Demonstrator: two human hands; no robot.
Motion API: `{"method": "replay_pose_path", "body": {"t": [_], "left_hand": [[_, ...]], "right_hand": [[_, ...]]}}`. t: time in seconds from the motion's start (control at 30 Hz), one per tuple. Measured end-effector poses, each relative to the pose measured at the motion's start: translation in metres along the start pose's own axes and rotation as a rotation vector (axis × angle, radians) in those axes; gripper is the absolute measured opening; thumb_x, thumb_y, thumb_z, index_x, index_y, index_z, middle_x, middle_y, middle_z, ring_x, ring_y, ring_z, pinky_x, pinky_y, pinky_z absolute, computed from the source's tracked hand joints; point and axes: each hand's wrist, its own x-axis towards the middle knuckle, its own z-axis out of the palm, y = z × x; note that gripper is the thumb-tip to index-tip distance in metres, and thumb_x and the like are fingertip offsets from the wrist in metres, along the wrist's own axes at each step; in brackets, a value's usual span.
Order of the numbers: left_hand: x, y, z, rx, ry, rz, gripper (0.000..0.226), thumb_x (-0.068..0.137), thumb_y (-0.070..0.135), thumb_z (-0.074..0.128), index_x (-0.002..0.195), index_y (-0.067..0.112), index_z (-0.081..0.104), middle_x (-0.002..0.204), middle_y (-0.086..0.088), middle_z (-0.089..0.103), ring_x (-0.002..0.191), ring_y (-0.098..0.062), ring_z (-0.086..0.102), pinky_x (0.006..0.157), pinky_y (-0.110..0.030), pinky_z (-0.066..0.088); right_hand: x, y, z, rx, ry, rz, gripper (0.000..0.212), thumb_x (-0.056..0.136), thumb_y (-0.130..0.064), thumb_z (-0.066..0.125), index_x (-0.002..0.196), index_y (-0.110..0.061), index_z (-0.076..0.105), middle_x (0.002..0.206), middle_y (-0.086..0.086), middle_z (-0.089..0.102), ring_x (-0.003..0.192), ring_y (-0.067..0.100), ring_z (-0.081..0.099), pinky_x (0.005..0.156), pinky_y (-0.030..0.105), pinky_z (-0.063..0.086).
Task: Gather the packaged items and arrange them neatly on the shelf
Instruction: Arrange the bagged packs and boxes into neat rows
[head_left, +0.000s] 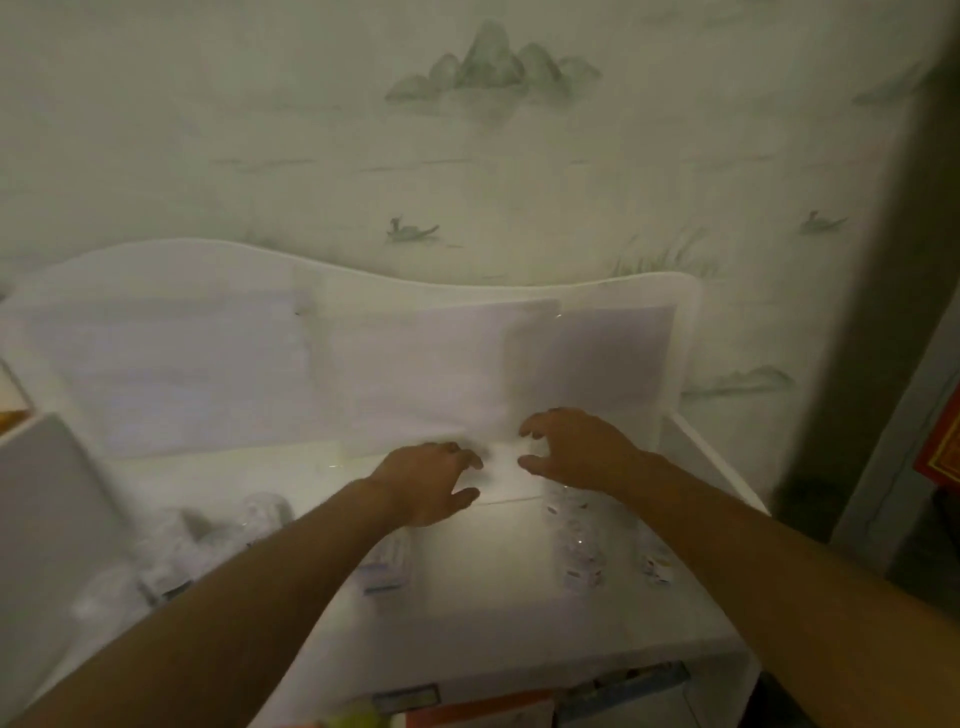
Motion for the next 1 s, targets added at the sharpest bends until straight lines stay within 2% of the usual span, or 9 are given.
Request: {"method": "replay_pose_path", "body": {"t": [0.13, 0.23, 0.37, 0.47, 0.57, 0.67, 0.73, 0.77, 1.0], "left_hand": [[-0.044, -0.063, 0.021, -0.055, 0.023, -0.179, 0.048, 0.094, 0.051, 0.045, 0.137, 0.03, 0.044, 0.144, 0.003, 0.047, 0.127, -0.021, 0.047, 0.104, -0.038, 0.041], [-0.066, -0.096, 0.042, -0.153, -0.007, -0.293, 0.056, 0.092, 0.054, 0.048, 0.14, 0.026, 0.041, 0.146, 0.001, 0.044, 0.125, -0.022, 0.049, 0.102, -0.038, 0.042], [-0.078, -0.125, 0.068, -0.271, -0.108, -0.238, 0.081, 0.078, 0.07, 0.054, 0.144, 0.03, 0.028, 0.151, 0.002, 0.034, 0.128, -0.021, 0.046, 0.103, -0.04, 0.043], [-0.076, -0.13, 0.075, -0.428, -0.113, -0.174, 0.113, 0.055, 0.093, 0.047, 0.147, 0.036, 0.019, 0.153, 0.005, 0.027, 0.135, -0.019, 0.036, 0.109, -0.041, 0.039], [-0.069, -0.137, 0.084, -0.578, -0.118, -0.174, 0.131, 0.035, 0.095, 0.051, 0.148, 0.035, 0.019, 0.148, 0.005, 0.027, 0.136, -0.02, 0.033, 0.112, -0.041, 0.036], [-0.064, -0.138, 0.091, -0.639, -0.126, -0.172, 0.108, 0.048, 0.08, 0.069, 0.139, 0.036, 0.031, 0.13, 0.013, 0.04, 0.122, -0.009, 0.043, 0.104, -0.03, 0.043], [-0.061, -0.141, 0.096, -0.713, -0.082, -0.183, 0.075, 0.062, 0.067, 0.075, 0.125, 0.04, 0.043, 0.118, 0.018, 0.052, 0.111, -0.003, 0.052, 0.096, -0.032, 0.05], [-0.059, -0.143, 0.099, -0.734, -0.066, -0.182, 0.07, 0.064, 0.066, 0.074, 0.122, 0.04, 0.046, 0.116, 0.017, 0.055, 0.109, -0.003, 0.056, 0.093, -0.036, 0.052], [-0.061, -0.138, 0.09, -0.609, -0.127, -0.2, 0.072, 0.065, 0.061, 0.077, 0.12, 0.037, 0.037, 0.119, 0.009, 0.052, 0.107, -0.01, 0.053, 0.094, -0.036, 0.049]], "right_hand": [[0.018, -0.052, 0.036, 0.101, -0.076, -0.085, 0.044, 0.089, -0.044, 0.061, 0.129, -0.027, 0.056, 0.128, -0.003, 0.06, 0.12, 0.017, 0.052, 0.099, 0.031, 0.042], [0.032, -0.08, 0.071, 0.219, -0.156, -0.065, 0.054, 0.087, -0.049, 0.064, 0.134, -0.026, 0.051, 0.137, 0.0, 0.054, 0.126, 0.019, 0.049, 0.105, 0.035, 0.042], [0.042, -0.105, 0.11, 0.381, -0.328, -0.007, 0.088, 0.078, -0.057, 0.072, 0.148, -0.021, 0.033, 0.153, 0.001, 0.038, 0.134, 0.021, 0.044, 0.105, 0.035, 0.04], [0.048, -0.114, 0.132, 0.484, -0.409, 0.019, 0.104, 0.064, -0.062, 0.079, 0.148, -0.027, 0.029, 0.148, -0.006, 0.043, 0.122, 0.014, 0.05, 0.1, 0.034, 0.046], [0.062, -0.113, 0.162, 0.552, -0.392, 0.044, 0.126, 0.038, -0.075, 0.084, 0.144, -0.038, 0.029, 0.14, -0.013, 0.05, 0.12, 0.011, 0.055, 0.099, 0.04, 0.051], [0.074, -0.107, 0.193, 0.59, -0.393, 0.008, 0.12, 0.033, -0.071, 0.089, 0.138, -0.047, 0.035, 0.132, -0.016, 0.056, 0.117, 0.009, 0.059, 0.094, 0.041, 0.054], [0.074, -0.11, 0.195, 0.612, -0.362, -0.017, 0.113, 0.039, -0.061, 0.093, 0.137, -0.045, 0.039, 0.132, -0.016, 0.058, 0.119, 0.007, 0.059, 0.097, 0.04, 0.053], [0.072, -0.112, 0.193, 0.62, -0.354, -0.03, 0.11, 0.042, -0.056, 0.094, 0.137, -0.044, 0.04, 0.132, -0.016, 0.058, 0.12, 0.007, 0.058, 0.098, 0.039, 0.052], [0.067, -0.122, 0.196, 0.639, -0.352, 0.024, 0.113, 0.033, -0.071, 0.086, 0.134, -0.042, 0.044, 0.132, -0.012, 0.055, 0.117, 0.008, 0.058, 0.098, 0.038, 0.053]]}}
